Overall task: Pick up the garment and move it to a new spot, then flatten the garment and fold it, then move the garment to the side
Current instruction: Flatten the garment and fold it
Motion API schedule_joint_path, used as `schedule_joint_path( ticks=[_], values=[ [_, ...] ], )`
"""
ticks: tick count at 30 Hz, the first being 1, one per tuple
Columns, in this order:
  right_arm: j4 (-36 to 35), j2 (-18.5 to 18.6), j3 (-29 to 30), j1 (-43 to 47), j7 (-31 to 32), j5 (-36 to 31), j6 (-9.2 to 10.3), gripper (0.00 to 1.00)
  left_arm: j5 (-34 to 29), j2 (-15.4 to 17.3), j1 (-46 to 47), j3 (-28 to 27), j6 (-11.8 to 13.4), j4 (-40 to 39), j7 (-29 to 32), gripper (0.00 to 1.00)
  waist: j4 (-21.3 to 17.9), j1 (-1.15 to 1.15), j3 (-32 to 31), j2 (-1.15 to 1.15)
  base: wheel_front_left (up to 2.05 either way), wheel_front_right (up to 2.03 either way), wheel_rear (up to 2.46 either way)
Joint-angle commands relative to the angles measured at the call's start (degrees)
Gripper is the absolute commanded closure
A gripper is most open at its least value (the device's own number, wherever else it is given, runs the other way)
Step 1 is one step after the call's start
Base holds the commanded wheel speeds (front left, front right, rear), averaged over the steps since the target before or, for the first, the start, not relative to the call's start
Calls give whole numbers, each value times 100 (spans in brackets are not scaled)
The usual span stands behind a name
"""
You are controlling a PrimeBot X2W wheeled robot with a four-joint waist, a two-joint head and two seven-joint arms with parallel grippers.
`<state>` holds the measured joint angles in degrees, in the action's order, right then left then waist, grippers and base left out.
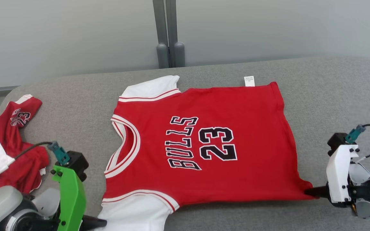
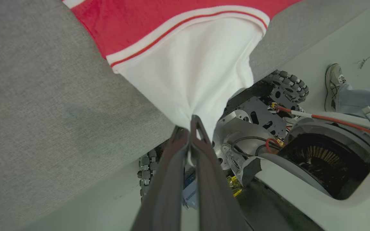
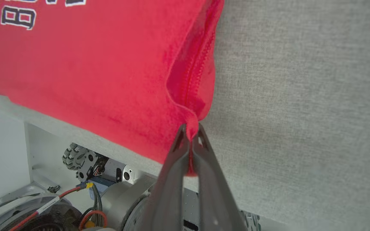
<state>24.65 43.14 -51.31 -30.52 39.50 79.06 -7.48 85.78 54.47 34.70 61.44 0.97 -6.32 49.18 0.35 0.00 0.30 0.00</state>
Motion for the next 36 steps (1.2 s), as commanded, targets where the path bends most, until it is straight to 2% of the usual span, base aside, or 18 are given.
schedule_joint_path(
  ticks=[1,7,13,19,25,36],
  values=[
    [-165,139,29,168,61,50,-3,100,91,143,-166,26,66,-125,74,100,-10,0,18,0,0,0,0],
    [-762,568,235,549,190,92,-3,100,301,443,-319,11,228,-556,192,100,-56,0,91,0,0,0,0],
    [-915,620,536,460,348,-24,-3,100,496,496,-127,-89,262,-611,368,100,-94,0,295,0,0,0,0],
    [-774,326,845,89,665,-141,-3,100,667,241,302,-230,313,-191,721,100,-123,0,638,0,0,0,0],
    [-443,13,1164,-268,919,-287,-3,100,649,-181,852,-344,298,482,983,100,-139,0,965,0,0,0,0],
    [196,-607,1645,-692,1113,-649,-3,100,407,-953,1702,-481,192,1707,1047,100,-202,0,1334,0,0,0,0]
  ],
)
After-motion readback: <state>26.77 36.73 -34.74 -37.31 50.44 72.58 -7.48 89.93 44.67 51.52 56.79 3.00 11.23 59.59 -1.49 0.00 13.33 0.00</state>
